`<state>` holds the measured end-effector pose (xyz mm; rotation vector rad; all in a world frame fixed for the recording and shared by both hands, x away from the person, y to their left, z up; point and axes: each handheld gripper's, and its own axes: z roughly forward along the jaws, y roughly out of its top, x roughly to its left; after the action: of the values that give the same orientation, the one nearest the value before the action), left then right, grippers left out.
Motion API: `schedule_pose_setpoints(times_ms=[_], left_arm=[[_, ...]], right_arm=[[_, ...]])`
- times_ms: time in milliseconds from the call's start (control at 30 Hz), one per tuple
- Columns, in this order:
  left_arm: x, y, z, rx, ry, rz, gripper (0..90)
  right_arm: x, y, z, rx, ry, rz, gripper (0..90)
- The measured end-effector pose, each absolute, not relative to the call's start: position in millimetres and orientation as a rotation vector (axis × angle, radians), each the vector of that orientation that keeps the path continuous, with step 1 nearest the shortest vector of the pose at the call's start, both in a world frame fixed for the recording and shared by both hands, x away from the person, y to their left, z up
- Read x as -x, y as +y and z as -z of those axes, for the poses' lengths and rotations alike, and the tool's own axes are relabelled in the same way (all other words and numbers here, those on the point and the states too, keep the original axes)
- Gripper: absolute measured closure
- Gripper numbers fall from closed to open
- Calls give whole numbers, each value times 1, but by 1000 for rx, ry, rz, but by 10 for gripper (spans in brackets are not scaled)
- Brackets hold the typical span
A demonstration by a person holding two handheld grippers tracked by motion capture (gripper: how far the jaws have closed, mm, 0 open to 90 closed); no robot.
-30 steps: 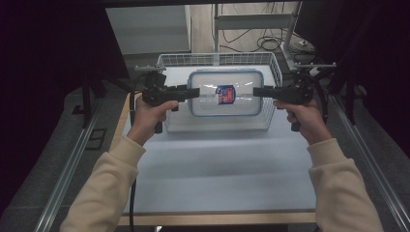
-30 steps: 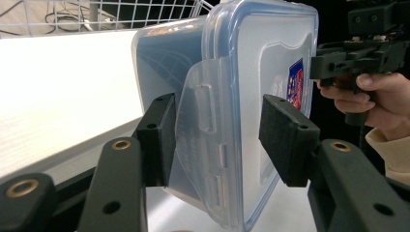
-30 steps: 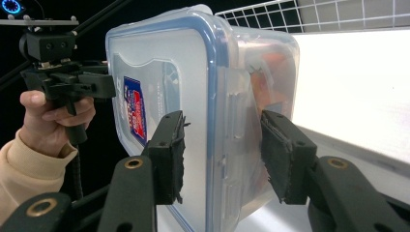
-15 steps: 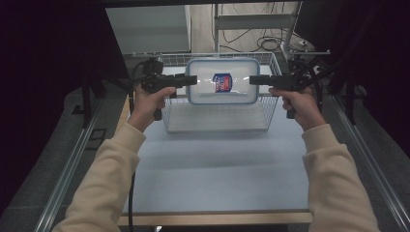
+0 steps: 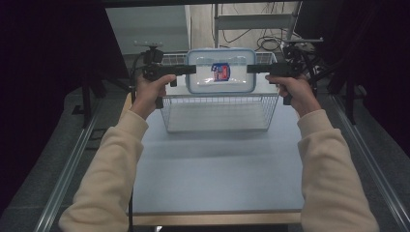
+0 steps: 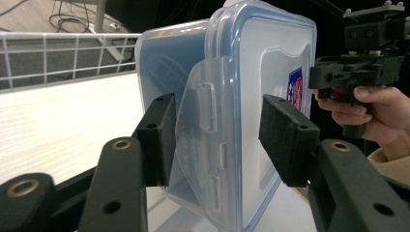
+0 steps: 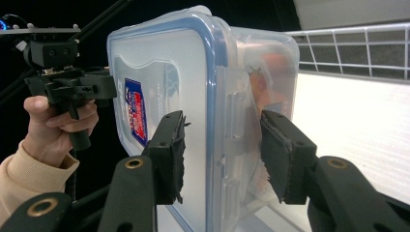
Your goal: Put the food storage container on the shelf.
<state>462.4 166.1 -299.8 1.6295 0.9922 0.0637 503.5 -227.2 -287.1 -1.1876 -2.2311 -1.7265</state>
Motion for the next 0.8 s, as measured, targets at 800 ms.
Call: schedule_pose_setpoints(times_ms=[800], left_arm=[[-497, 163, 308, -1608, 1106, 10, 476]], right_arm=[[-535, -226, 298, 1348, -2118, 1644, 512]])
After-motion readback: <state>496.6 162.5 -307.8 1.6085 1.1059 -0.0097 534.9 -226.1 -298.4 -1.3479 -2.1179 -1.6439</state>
